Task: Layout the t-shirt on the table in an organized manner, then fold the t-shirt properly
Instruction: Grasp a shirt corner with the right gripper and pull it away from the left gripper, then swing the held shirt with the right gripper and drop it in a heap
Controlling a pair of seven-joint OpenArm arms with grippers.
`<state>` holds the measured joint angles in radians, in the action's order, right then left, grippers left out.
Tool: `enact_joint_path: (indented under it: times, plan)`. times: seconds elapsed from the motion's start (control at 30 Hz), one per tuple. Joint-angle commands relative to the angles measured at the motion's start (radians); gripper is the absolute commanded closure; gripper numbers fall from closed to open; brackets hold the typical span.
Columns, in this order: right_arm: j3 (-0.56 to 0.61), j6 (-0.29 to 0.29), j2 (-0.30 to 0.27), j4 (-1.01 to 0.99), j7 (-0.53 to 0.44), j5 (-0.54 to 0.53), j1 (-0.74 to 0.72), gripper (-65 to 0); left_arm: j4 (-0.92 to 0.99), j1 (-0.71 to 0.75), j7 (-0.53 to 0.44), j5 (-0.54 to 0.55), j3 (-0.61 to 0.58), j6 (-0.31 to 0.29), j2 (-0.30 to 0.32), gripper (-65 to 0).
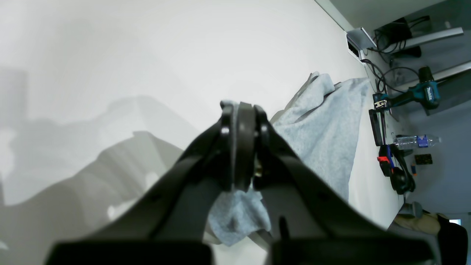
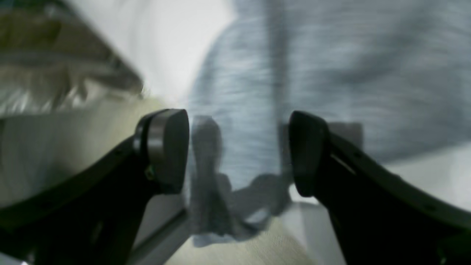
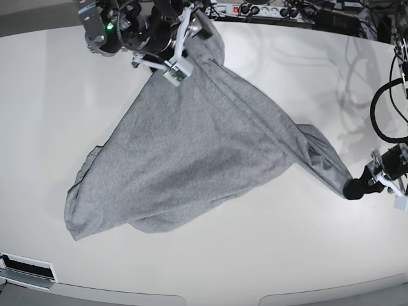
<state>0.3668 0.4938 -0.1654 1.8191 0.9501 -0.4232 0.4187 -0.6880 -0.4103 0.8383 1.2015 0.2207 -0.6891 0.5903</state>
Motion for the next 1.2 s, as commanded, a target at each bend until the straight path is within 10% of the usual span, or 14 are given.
enact_joint_path:
  times: [0.0, 0.23, 0.4, 0.67, 0.83, 1.17]
  plan:
    - [0.012, -0.002, 0.002, 0.015, -0.016, -0.008, 0.0, -40.4, -0.015, -0.025, -0.014, 0.032, 0.005, -0.009, 0.024, 0.0]
    - [0.044, -0.058, 0.002, 0.015, -0.061, 0.134, -0.001, -30.9, -0.015, -0.025, -0.014, 0.032, 0.005, -0.009, 0.025, 0.0]
    - [0.044, -0.007, 0.002, 0.015, -0.036, 0.189, -0.01, 0.0, -0.015, -0.025, -0.014, 0.04, 0.005, -0.009, 0.024, 0.0]
    - [0.044, 0.019, 0.002, 0.121, 0.046, 0.214, -0.04, 0.0, -0.015, -0.036, 0.0, 0.063, 0.005, -0.009, 0.032, 0.0]
    - [0.024, -0.01, -0.003, 0.354, 0.007, 0.446, -0.08, 0.0, -0.048, -0.114, 0.153, 0.259, 0.005, -0.009, 0.074, 0.0]
    - [-0.223, -0.115, -0.135, 0.456, -0.034, 0.42, -0.286, 0.0, -0.12, -0.38, 0.203, 0.282, 0.004, -0.009, 0.227, 0.0]
